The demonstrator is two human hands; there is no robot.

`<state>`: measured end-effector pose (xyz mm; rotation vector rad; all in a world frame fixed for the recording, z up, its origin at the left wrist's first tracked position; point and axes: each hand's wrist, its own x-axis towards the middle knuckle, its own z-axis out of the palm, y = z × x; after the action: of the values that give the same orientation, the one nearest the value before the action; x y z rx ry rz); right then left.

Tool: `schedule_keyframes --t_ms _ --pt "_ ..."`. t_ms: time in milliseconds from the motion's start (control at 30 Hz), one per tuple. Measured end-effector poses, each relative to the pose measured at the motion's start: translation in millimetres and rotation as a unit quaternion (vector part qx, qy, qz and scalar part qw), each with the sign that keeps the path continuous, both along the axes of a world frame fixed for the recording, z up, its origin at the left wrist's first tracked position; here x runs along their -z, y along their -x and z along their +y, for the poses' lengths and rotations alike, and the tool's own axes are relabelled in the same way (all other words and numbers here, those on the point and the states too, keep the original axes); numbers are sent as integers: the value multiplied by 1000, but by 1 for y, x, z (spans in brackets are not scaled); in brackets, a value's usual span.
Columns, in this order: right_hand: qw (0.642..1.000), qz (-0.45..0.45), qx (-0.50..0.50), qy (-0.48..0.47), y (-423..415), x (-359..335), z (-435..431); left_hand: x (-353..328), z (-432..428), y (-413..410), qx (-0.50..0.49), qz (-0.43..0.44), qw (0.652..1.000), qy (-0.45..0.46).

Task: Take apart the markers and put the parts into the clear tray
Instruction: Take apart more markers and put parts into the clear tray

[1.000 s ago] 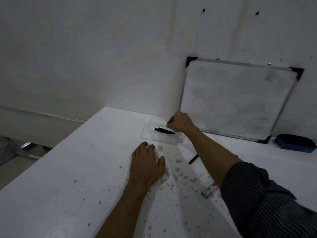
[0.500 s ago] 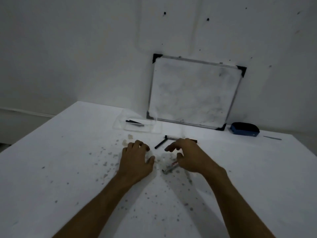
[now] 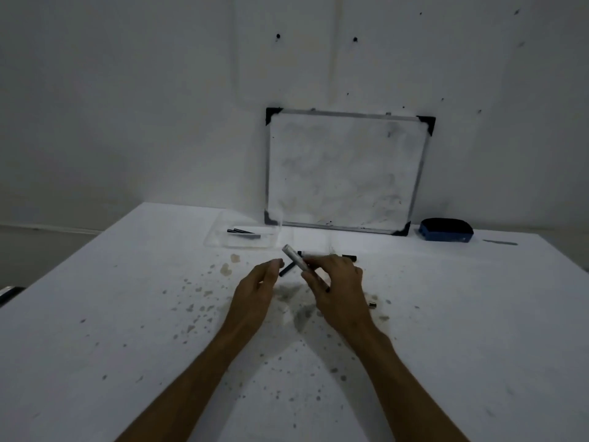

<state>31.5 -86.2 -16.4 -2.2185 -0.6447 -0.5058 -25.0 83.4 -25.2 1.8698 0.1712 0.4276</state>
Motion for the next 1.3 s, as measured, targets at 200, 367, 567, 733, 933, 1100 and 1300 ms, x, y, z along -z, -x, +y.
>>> schedule_keyframes --t_ms 200,367,567,733,933,1100,1300 --pt "1000 -12 -23 -8 9 9 22 3 11 -7 -17 -53 998 31" --pt "1000 -6 -9 24 -3 16 20 3 32 -17 -45 -55 964 258" --pt "980 -46 -7 194 -46 21 29 2 41 -25 -52 -13 978 203" --pt "965 -68 -32 251 -64 18 47 0 38 -20 -32 -11 991 130" --pt "999 2 -6 -34 -45 14 38 -4 31 -14 9 -17 991 131" --pt "934 193 1 -302 -25 -14 -7 -17 16 -12 92 -3 989 118" --pt "902 235 18 -360 -18 -20 -72 -32 -30 -22 180 41 981 59"
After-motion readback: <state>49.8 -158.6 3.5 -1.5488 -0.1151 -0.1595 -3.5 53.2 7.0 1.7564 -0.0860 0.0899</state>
